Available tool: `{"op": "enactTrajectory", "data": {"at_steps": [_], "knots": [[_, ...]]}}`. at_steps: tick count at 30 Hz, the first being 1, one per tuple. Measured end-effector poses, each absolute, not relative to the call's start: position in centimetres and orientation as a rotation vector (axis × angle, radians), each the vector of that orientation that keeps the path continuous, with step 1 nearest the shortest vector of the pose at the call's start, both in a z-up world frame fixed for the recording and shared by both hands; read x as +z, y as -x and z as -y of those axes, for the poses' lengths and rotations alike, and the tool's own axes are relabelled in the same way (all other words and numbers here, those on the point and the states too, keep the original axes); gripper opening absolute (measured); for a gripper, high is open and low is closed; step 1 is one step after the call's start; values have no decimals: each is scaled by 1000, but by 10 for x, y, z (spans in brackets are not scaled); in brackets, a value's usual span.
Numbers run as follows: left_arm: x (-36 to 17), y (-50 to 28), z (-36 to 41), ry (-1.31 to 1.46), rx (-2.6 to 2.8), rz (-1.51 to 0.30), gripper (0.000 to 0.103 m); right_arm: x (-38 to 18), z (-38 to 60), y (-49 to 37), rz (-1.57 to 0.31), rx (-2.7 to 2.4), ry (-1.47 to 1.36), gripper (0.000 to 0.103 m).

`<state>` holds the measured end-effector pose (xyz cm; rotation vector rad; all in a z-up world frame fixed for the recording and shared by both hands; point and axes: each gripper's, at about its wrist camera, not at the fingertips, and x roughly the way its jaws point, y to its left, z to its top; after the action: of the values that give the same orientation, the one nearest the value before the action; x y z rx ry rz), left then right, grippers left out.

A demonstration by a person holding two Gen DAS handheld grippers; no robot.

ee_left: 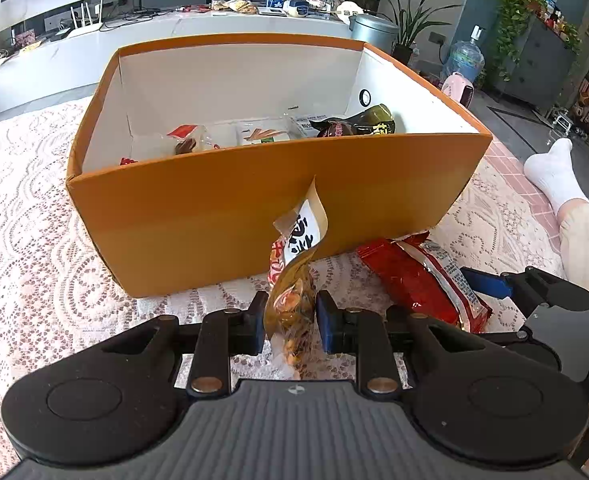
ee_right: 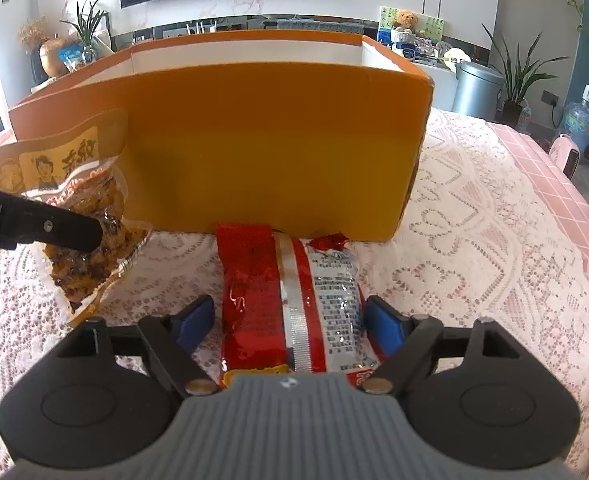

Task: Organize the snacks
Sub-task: 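Grasp the peanut pack with the left tool while the right tool lowers onto the red pack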

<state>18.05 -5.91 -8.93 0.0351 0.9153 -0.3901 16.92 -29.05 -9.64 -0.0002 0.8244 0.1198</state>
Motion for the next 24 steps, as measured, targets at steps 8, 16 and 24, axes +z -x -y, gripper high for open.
{"op": "enactTrajectory", "data": {"at_steps": [8, 16, 24], "knots": [[-95, -176, 68, -57, -390, -860, 28, -100, 287, -165, -821, 108, 26, 69], [-92, -170, 62, -27, -380, -858, 28, -93, 280, -161, -828, 101, 41, 68], [-80, -154, 56, -7, -388, -851, 28, -70, 281, -153, -842, 103, -2, 68]]}}
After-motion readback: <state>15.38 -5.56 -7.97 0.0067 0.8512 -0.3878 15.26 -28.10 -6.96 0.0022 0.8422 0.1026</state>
